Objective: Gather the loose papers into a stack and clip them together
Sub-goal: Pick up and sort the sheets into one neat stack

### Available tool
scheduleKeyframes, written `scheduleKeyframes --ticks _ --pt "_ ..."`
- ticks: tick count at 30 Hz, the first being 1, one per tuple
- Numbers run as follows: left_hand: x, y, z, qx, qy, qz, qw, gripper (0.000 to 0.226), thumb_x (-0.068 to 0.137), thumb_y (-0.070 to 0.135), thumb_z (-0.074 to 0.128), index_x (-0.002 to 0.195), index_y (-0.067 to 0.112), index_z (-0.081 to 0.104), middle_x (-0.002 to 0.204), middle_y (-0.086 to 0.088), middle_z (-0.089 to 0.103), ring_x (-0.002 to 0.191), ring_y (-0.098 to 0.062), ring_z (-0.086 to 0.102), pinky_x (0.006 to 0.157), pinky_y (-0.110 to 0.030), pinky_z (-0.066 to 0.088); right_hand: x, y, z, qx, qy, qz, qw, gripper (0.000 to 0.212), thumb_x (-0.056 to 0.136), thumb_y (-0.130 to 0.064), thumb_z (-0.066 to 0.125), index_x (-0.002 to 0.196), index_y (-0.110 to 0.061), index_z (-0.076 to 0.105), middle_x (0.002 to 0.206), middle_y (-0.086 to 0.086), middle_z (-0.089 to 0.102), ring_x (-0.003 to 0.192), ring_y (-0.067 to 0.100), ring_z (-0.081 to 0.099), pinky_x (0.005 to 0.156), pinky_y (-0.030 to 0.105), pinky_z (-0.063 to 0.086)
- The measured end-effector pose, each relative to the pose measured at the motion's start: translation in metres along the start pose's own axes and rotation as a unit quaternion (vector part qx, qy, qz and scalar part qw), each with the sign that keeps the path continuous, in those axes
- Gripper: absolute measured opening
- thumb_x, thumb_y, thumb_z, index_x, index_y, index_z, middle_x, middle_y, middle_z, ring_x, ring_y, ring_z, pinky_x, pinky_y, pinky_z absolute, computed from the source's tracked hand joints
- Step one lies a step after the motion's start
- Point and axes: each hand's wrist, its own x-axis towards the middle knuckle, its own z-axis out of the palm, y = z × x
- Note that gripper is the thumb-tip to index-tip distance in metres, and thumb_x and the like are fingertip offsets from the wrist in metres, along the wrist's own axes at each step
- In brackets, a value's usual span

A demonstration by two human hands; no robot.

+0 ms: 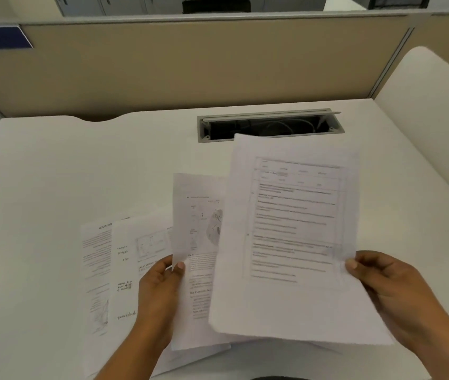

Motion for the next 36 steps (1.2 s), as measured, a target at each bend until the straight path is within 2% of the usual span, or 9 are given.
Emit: scheduleKeyframes --ticks 3,6,8,14,21,24,28,32,36 --pt "-0.009 0.003 0.007 -0.009 -0.024 -0.005 1.000 0.014 0.098 0.019 0.061 0.100 0.026 0.073 0.094 0.004 0.081 0.090 -0.028 0.076 0.078 -0.042 0.062 0.000 0.007 0.027 -0.047 -0.020 0.000 0.999 0.010 0.082 -0.002 0.071 0.092 -0.002 0.068 0.074 0.010 0.077 0.061 0.018 0.068 0.062 0.033 0.057" --pt "-0.018 0.008 0.010 -0.030 -0.038 -0.019 0.999 0.013 0.098 0.015 0.060 0.099 0.022 0.072 0.089 -0.004 0.081 0.076 -0.027 0.078 0.054 -0.030 0.060 0.002 0.013 0.042 -0.092 -0.021 -0.022 0.995 0.008 0.083 -0.006 0.072 0.091 -0.005 0.072 0.083 0.015 0.077 0.075 0.030 0.068 0.074 0.045 0.056" --pt "-0.023 0.010 0.010 -0.043 -0.049 -0.023 0.998 0.013 0.098 0.015 0.060 0.101 0.022 0.071 0.088 -0.003 0.081 0.073 -0.024 0.078 0.052 -0.029 0.060 0.005 0.017 0.045 -0.103 -0.007 -0.039 0.994 0.005 0.084 -0.008 0.072 0.090 -0.008 0.072 0.086 0.014 0.076 0.079 0.030 0.066 0.070 0.041 0.053" --pt "-0.028 0.010 0.010 -0.082 -0.067 -0.043 0.993 0.014 0.095 0.021 0.065 0.103 0.024 0.075 0.105 -0.002 0.080 0.093 -0.030 0.077 0.085 -0.054 0.060 0.000 0.020 0.059 -0.071 -0.073 -0.008 0.995 0.020 0.096 -0.020 0.059 0.113 -0.020 0.070 0.105 0.001 0.077 0.096 0.023 0.074 0.088 0.044 0.056" --pt "-0.032 0.016 0.013 -0.048 -0.032 -0.023 0.998 0.026 0.103 0.038 0.045 0.107 0.034 0.071 0.109 0.011 0.075 0.099 -0.012 0.070 0.078 -0.031 0.057 -0.003 0.026 0.071 -0.106 -0.053 -0.057 0.991 0.021 0.097 -0.018 0.057 0.109 -0.024 0.074 0.103 -0.006 0.078 0.095 0.016 0.074 0.090 0.044 0.057" --pt "-0.028 0.016 0.015 -0.021 -0.052 -0.013 0.998 0.019 0.103 0.029 0.051 0.111 0.032 0.069 0.107 0.019 0.072 0.092 -0.002 0.069 0.067 -0.018 0.051 -0.003 0.029 0.071 -0.119 -0.068 -0.072 0.988 0.020 0.097 -0.020 0.057 0.109 -0.025 0.073 0.104 -0.009 0.078 0.095 0.014 0.074 0.089 0.042 0.058" --pt "-0.022 0.017 0.018 -0.005 -0.027 -0.003 1.000 0.025 0.103 0.021 0.052 0.123 0.026 0.065 0.114 0.013 0.071 0.097 -0.008 0.067 0.070 -0.023 0.052 -0.002 0.027 0.069 -0.105 -0.101 -0.070 0.987 0.020 0.097 -0.023 0.056 0.110 -0.028 0.071 0.104 -0.014 0.077 0.094 0.007 0.073 0.081 0.029 0.058" --pt "-0.017 0.017 0.014 -0.001 -0.011 -0.008 1.000 0.025 0.103 0.021 0.051 0.124 0.025 0.064 0.113 0.002 0.074 0.098 -0.021 0.070 0.079 -0.039 0.057 0.014 0.029 0.051 -0.163 -0.027 -0.073 0.984 0.017 0.098 -0.031 0.052 0.103 -0.027 0.068 0.092 -0.008 0.076 0.079 0.013 0.072 0.067 0.028 0.056" --pt "-0.007 0.011 0.001 0.013 0.013 -0.002 1.000 0.029 0.103 0.023 0.050 0.129 0.028 0.062 0.127 0.001 0.068 0.113 -0.027 0.065 0.101 -0.054 0.050 0.042 0.054 0.012 -0.404 0.108 -0.094 0.903 0.025 0.100 -0.029 0.048 0.118 -0.021 0.064 0.119 0.003 0.068 0.108 0.025 0.065 0.088 0.035 0.050"
